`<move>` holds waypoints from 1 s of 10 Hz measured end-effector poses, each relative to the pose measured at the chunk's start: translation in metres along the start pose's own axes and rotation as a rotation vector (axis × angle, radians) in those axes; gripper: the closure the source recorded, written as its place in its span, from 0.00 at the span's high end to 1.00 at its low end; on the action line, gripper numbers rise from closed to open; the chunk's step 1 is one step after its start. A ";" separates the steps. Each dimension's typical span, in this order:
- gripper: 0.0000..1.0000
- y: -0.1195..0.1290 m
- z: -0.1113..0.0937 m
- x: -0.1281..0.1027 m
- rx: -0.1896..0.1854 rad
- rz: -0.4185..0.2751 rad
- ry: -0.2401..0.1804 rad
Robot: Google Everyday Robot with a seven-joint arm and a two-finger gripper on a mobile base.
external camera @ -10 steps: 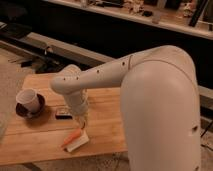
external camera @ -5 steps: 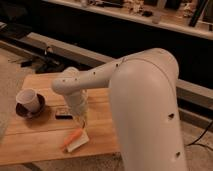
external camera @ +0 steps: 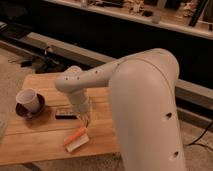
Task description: Place the pepper on the white sponge
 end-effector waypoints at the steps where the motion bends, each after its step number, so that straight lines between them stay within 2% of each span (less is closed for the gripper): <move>1: 0.00 -0.004 0.002 0.003 0.003 0.003 0.010; 4: 0.02 -0.005 0.008 0.009 0.004 -0.001 0.032; 5: 0.09 -0.005 0.011 0.010 0.004 -0.006 0.039; 8: 0.39 -0.004 0.015 0.010 0.004 -0.014 0.050; 10: 0.56 -0.003 0.018 0.010 0.005 -0.016 0.053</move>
